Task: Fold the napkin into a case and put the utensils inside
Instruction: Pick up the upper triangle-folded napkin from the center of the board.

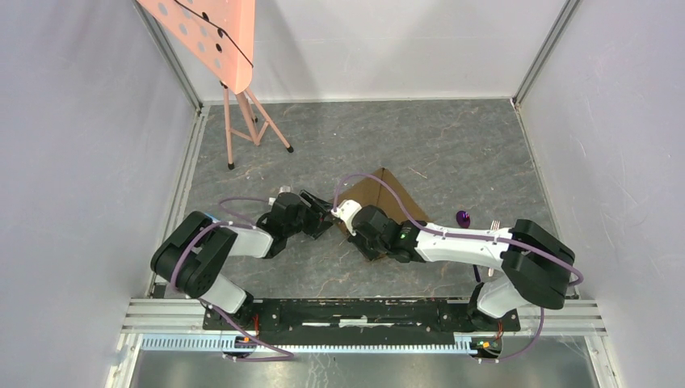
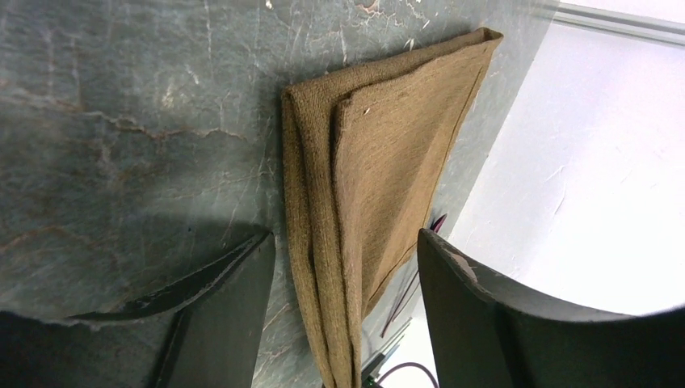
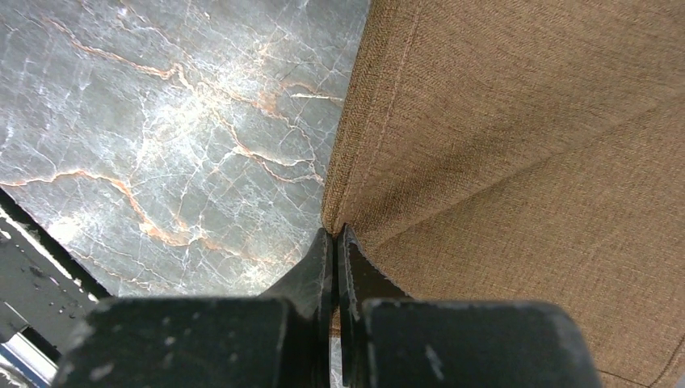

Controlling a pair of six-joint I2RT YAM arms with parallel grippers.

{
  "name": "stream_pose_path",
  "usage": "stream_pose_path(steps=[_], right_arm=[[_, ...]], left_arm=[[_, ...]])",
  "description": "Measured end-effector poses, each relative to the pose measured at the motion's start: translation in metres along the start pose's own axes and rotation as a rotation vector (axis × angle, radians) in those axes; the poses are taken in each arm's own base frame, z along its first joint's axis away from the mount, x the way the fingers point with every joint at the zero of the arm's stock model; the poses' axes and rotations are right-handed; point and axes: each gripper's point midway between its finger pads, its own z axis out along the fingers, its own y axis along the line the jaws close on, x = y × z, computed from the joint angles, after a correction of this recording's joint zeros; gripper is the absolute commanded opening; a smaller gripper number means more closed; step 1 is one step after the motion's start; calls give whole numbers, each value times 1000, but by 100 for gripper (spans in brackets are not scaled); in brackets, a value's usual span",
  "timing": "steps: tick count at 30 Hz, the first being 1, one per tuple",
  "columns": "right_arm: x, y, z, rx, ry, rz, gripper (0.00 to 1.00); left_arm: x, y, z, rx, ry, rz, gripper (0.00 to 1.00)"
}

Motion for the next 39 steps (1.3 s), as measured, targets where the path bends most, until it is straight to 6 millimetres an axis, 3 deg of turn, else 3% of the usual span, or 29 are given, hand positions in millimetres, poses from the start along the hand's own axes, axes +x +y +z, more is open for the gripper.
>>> stream_pose_path(steps=[5,12,21,25,30,39], right_arm=[[-7,-1,-5,-2,-27,9,0],[-8,-2,-5,-5,-30,15,0],[10,2,-1,-36,3,-9,1],[16,4,2,-38,20,-34,28],[22,6,3,1,45,-89,46],[0,20,3,71,12,-167,46]], left_arm=[[0,-2,7,23,-2,-15,67],[0,1,11,17,-4,-31,50],[-7,11,16,-59,-35,-1,28],[-7,14,16,-76,-34,16,18],[-5,17,16,-83,-23,26,9],[-2,16,16,-91,-7,24,7]])
